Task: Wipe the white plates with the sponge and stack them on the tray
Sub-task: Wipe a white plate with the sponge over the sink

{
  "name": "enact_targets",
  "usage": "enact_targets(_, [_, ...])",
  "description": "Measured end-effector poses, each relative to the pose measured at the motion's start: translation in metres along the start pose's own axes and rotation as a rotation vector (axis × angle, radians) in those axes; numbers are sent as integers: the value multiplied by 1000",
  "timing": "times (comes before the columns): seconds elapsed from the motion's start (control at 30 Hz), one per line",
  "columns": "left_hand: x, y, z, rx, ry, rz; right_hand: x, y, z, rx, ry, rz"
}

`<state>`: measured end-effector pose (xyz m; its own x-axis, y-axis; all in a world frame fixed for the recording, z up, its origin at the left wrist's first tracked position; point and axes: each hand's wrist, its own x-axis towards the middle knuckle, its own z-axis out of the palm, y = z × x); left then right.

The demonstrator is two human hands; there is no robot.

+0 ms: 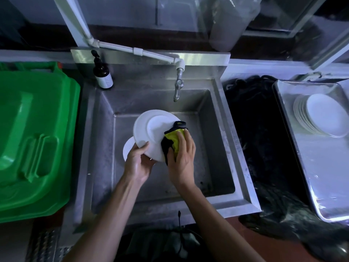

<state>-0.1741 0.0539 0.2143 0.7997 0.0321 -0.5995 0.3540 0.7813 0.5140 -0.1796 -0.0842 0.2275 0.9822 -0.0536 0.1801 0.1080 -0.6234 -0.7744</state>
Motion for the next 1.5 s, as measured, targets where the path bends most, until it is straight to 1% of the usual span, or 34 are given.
enact_targets(0.1, [-2,1,0,21,-33,0,4,9,-8,43,-4,118])
enact_targets(0.23, [-4,1,3,35,-68,-3,12,22,-25,67,-87,167])
enact_targets(0.33, [-3,-4,6,67,-103,5,21,32,-37,128,-95,224])
enact_targets(0.5, [-4,-14,22,244,-176,11,43,56,-63,158,-96,282])
enact_targets(0.7, [-1,-27,45,361,-152,-41,77,85,-92,128,-166,320])
enact_targets(0.9, [0,-39,69,526,-189,-82,102,97,-111,100,-225,222])
enact_targets(1.07, [7,-50,88,666,-176,-65,112,94,-121,57,-255,47])
enact_targets(1.2, [10,-59,109,701,-182,-13,113,88,-129,38,-235,-36])
enact_targets(1.3, [9,-67,131,733,-180,48,116,88,-141,28,-176,-94])
enact_targets(1.43, [13,-83,168,865,-184,182,123,101,-169,-57,-102,-135])
enact_targets(1.5, [20,-91,186,942,-174,220,126,112,-187,-107,-76,-154])
